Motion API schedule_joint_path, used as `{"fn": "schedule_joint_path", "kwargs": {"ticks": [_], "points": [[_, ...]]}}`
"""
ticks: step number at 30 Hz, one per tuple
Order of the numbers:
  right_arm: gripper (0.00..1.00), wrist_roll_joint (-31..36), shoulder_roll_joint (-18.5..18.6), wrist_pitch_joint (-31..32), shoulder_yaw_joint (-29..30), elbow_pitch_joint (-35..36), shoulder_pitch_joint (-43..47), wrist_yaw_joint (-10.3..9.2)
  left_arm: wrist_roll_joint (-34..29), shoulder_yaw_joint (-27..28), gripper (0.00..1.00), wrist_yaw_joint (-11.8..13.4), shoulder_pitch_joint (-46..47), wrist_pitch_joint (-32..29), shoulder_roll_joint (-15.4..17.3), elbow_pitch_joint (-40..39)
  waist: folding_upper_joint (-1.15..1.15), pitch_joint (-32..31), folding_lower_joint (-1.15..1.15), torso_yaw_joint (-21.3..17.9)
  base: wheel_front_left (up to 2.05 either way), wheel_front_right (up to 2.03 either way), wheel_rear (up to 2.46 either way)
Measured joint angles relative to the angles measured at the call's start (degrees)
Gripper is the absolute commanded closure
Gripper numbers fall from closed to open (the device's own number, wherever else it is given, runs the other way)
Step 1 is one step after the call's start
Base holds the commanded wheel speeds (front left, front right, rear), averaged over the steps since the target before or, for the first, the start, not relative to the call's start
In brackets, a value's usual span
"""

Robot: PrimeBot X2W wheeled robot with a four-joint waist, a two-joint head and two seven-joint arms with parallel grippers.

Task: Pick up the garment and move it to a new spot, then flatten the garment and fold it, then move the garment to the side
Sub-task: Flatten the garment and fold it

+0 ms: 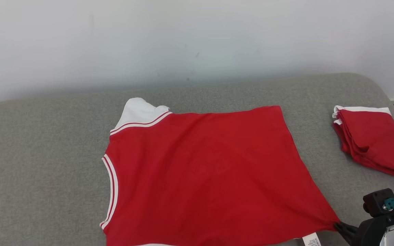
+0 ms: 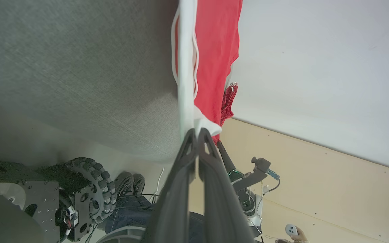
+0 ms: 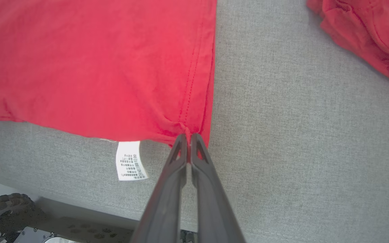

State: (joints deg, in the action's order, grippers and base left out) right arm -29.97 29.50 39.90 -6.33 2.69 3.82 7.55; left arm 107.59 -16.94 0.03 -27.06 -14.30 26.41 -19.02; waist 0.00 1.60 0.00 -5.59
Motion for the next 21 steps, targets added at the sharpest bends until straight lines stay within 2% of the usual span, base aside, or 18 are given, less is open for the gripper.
{"fn": "schedule_joint_path", "kwargs": {"ticks": [4,8,14,21], "points": [[1.0,0.18,-0.74,0.49,0.53,0.69,1.1,0.0,-0.24,1.08,1.0,0.48,-0.26,0.73,0.77,-0.64,0.0,-0.15,0.0,-0.43,0.0,0.0,0.0],[1.0,0.32,-1.13,-0.7,0.46,2.04,1.12,0.0,-4.23,2.61,1.0,-1.16,1.33,3.98,0.33,-0.42,0.0,-0.22,0.0,-0.81,0.0,0.0,0.0],[1.0,0.65,-2.66,-5.43,1.31,2.52,-0.52,0.0,-12.21,4.55,1.0,-5.03,10.57,10.59,-3.3,2.01,0.0,0.41,0.01,-0.68,0.0,0.0,0.0],[1.0,1.49,-2.64,-9.67,0.01,0.3,-4.93,0.0,-20.63,2.23,1.0,-6.55,22.2,15.0,-7.92,7.95,0.01,1.87,0.01,-0.11,0.0,0.0,0.0]]}}
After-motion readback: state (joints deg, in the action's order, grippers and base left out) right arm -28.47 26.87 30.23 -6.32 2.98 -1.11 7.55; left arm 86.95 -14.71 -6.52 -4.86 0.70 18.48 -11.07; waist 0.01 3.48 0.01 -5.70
